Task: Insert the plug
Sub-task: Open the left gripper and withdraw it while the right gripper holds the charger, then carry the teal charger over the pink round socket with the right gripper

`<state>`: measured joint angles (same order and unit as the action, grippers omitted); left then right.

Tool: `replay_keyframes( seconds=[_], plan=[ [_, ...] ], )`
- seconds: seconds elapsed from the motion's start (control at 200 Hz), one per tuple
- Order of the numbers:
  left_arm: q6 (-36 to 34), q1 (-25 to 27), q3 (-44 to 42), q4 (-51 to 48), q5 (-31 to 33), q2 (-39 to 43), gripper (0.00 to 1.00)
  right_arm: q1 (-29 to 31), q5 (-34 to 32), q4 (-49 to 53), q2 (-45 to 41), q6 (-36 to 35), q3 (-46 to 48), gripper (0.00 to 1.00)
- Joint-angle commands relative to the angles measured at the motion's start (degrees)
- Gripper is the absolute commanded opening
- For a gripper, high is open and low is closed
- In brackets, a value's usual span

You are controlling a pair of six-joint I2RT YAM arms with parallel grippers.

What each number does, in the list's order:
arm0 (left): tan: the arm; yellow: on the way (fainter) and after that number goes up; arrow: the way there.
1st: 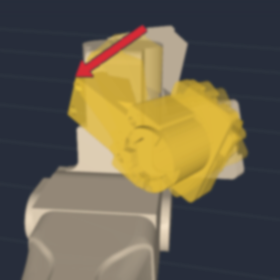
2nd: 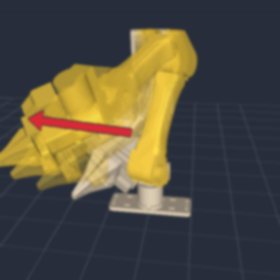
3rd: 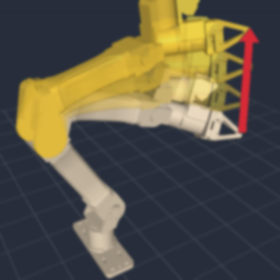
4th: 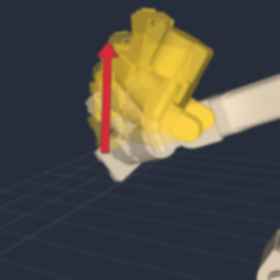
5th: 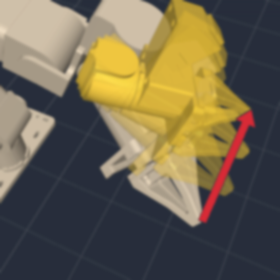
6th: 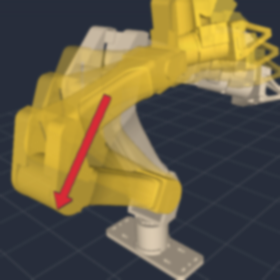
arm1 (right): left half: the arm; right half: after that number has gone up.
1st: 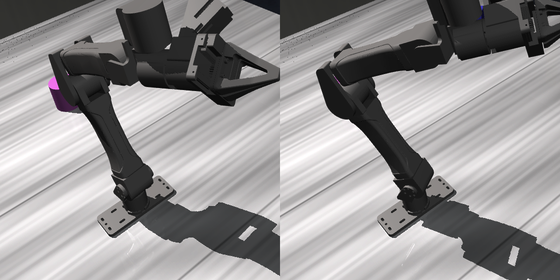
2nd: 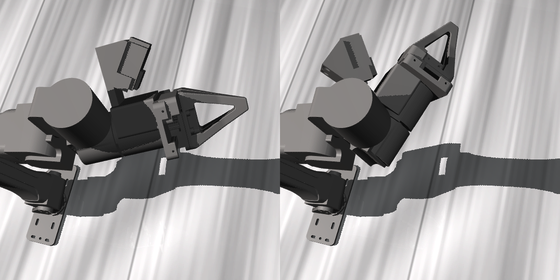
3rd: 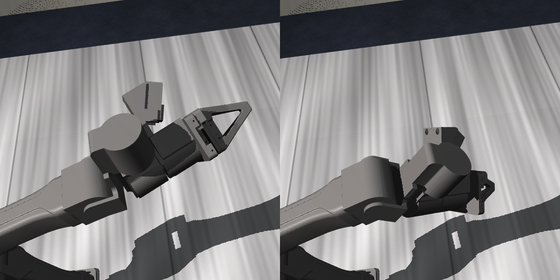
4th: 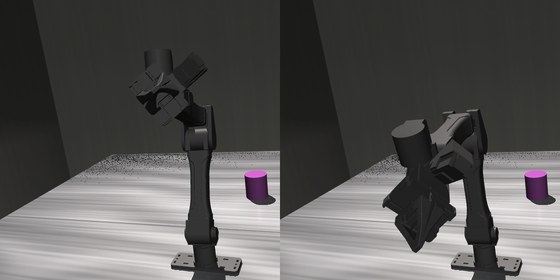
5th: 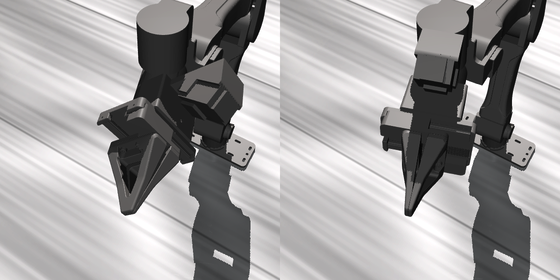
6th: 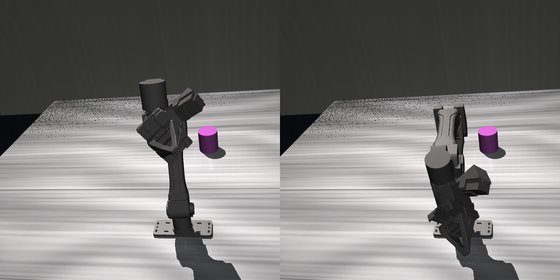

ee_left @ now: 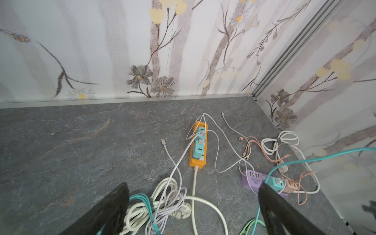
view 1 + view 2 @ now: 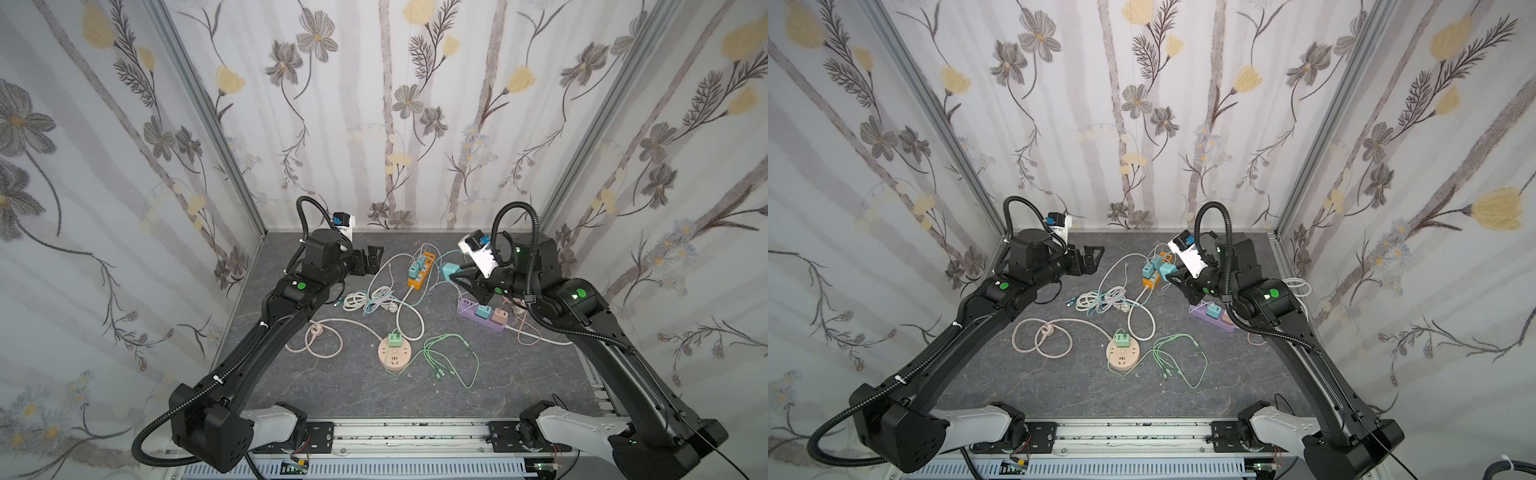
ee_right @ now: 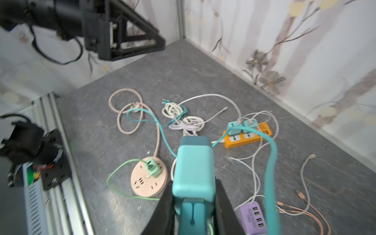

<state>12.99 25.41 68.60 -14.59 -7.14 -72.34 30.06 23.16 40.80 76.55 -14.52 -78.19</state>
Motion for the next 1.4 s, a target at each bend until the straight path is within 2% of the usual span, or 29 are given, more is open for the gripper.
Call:
replay_keyframes(
  seconds=[0.0, 0.125, 0.32, 0.405, 0.49, 0.64, 0.745, 0.854, 0.959, 1.079, 1.394],
  plan=[
    [-2.17, -0.01, -1.71, -5.73, -2.27, 2.48, 1.0, 3.23, 4.23, 7.46, 2.03, -8.93, -0.22, 0.0],
    [-0.11, 2.38, -7.77, -9.06, -3.5, 7.11, 1.0, 5.31, 5.02, 12.15, 3.66, -11.06, 1.18, 0.0],
    [2.63, 12.58, -17.85, -13.79, -6.21, 14.73, 0.99, 8.49, 0.93, 17.78, 5.59, -13.39, 4.25, 0.0],
    [4.03, 16.66, -21.05, -15.08, -4.46, 16.38, 0.99, 9.8, 0.4, 17.13, 6.21, -13.53, 5.33, 0.0],
    [5.68, 18.56, -24.68, -14.93, -2.25, 17.36, 0.98, 11.13, 0.2, 15.31, 7.29, -14.53, 6.42, 0.0],
    [7.32, 19.24, -29.91, -11.19, -3.01, 16.51, 0.92, 13.64, -0.47, 14.34, 11.12, -15.78, 5.02, 0.0],
    [9.16, 19.33, -31.88, -9.6, 2.72, 14.94, 0.78, 14.23, -1.71, 15.29, 14.92, -16.72, 2.66, 0.0],
    [10.75, 19.26, -32.81, -9.49, 8.46, 13.38, 0.67, 17.82, -3.25, 17.85, 20.45, -18.53, -0.47, 0.0],
    [13.23, 18.66, -34.75, -8.28, 11.51, 13.81, 0.61, 19.5, -3.29, 19.06, 24.35, -20.02, -2.99, 0.0],
    [16.62, 16.71, -37.38, -5.59, 10.15, 15.6, 0.59, 21.88, -4.75, 19.12, 28.99, -21.51, -6.01, 0.0],
    [19.69, 10.96, -41.39, -1.22, 0.42, 16.79, 0.54, 25.38, -6.6, 22.88, 38.06, -22.39, -13.41, 0.0]
  ],
)
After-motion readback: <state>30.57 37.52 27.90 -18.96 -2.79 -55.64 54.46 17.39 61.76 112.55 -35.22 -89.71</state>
